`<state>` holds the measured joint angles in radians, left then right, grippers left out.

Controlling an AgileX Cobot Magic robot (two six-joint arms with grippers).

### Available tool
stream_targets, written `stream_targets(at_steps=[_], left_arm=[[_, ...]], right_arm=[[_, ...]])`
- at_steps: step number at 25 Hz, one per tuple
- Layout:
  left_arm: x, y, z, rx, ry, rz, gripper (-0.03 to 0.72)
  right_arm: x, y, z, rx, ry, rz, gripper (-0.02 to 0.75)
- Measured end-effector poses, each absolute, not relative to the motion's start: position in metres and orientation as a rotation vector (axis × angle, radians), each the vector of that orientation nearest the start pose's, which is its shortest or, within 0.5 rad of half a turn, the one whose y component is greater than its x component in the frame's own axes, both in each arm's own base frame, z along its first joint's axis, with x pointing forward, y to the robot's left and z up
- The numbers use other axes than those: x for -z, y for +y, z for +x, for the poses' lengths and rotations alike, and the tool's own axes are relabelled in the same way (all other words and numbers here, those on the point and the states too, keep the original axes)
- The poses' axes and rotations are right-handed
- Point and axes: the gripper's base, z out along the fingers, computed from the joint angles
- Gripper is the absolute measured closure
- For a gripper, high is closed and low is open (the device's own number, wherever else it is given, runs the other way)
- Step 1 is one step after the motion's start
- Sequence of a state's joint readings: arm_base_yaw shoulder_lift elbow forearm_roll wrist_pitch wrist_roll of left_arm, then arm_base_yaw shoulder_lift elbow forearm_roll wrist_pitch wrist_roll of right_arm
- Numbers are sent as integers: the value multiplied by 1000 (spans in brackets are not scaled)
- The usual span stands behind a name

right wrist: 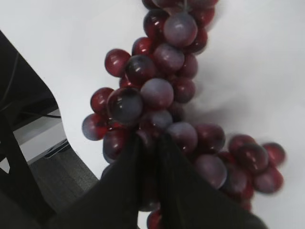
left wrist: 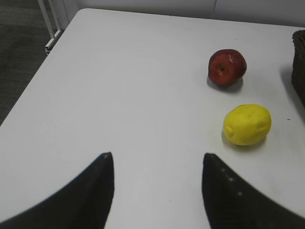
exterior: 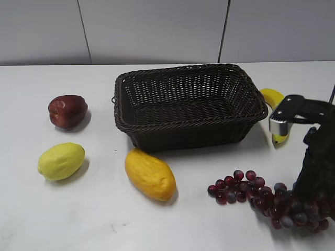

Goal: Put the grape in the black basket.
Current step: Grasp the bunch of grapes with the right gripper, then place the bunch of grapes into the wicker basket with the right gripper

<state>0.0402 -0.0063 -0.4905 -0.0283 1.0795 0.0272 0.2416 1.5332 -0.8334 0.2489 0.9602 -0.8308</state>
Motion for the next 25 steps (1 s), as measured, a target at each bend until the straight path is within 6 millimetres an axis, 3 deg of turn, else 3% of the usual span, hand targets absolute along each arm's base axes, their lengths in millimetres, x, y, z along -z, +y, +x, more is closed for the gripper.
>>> stream_targets(at_steps=[2,8,13,16,20,23,25], left_arm=[[-273,-2,-5,-8,2066,-12,136],[-273,-2,-5,-8,2066,-12,136],[-273,-2,-5,-8,2066,-12,136],[-273,-2,-5,-8,2066,-12,136],[-273,-2,-5,-8,2066,-12,136],[-273,-2,-5,-8,2066,-12,136],[-273,-2,-5,-8,2066,-12,136]], right_arm=[[-216,77,233,-277,2668,-1345,680],[-319,79,233,-163,2323,-1215,694],[-401,87,242,-161,2057,-1080,695],[-437,94,254,-201,1908,-974,699],[-453,108,283,-374,1793,-785,699],[-436,119,311,-513,1821,-681,699],[-411,125,333,-552,1891,-665,699]])
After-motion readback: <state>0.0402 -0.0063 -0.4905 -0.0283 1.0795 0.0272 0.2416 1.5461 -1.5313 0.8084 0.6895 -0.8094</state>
